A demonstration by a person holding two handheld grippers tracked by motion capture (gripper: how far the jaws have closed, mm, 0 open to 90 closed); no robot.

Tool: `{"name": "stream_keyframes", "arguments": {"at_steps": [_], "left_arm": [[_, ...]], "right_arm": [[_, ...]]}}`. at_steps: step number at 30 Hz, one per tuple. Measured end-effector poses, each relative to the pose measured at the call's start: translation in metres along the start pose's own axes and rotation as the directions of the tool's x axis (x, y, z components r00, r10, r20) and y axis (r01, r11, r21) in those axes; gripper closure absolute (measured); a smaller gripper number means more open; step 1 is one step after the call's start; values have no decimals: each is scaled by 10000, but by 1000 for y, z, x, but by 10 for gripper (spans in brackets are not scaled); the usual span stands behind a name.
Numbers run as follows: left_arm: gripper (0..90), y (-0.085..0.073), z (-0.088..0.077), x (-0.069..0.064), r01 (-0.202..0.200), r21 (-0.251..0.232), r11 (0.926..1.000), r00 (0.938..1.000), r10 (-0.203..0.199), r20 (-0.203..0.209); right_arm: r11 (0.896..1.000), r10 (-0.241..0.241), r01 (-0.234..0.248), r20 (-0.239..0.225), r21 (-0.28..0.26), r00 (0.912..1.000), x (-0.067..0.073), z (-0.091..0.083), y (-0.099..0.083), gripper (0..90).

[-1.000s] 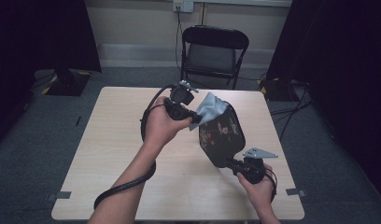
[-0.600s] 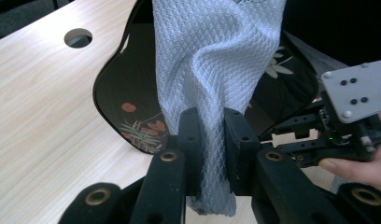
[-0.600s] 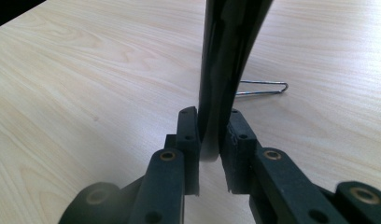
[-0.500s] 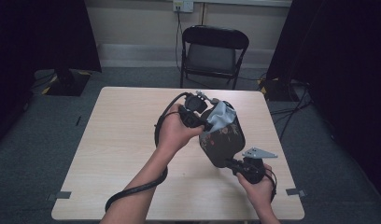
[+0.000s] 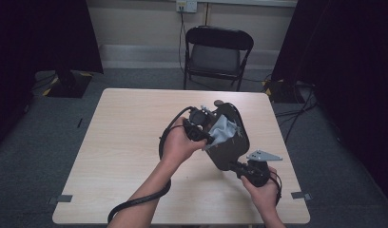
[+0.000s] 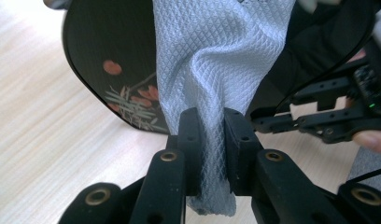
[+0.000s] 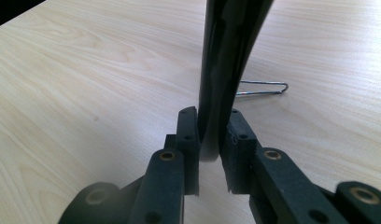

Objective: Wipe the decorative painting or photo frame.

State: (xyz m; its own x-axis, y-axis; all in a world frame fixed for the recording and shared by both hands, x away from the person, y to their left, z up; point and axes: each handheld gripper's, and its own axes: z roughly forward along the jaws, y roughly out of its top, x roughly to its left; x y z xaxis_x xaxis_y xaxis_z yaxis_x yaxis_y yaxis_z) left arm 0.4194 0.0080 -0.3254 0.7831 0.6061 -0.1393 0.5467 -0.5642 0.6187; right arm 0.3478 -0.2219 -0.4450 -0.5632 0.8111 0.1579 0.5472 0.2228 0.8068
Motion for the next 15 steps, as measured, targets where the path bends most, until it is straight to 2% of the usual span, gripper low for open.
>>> {"name": "stream_keyframes", "arguments": {"at_steps": [9, 12, 15], "left_arm": [[787, -17, 20, 1, -35, 345, 9994, 10000, 36, -42], [787, -24, 28, 2, 150, 414, 9990, 9999, -150, -18], [787, -31, 35, 4, 162, 616, 9980, 9998, -157, -78]], "right_arm": [[10000, -25, 25, -7, 2, 10000, 0, 0, 0, 789], [10000, -46, 46, -4, 5, 10000, 0, 0, 0, 789], [10000, -48, 48, -2, 2, 10000, 0, 0, 0, 788]]}}
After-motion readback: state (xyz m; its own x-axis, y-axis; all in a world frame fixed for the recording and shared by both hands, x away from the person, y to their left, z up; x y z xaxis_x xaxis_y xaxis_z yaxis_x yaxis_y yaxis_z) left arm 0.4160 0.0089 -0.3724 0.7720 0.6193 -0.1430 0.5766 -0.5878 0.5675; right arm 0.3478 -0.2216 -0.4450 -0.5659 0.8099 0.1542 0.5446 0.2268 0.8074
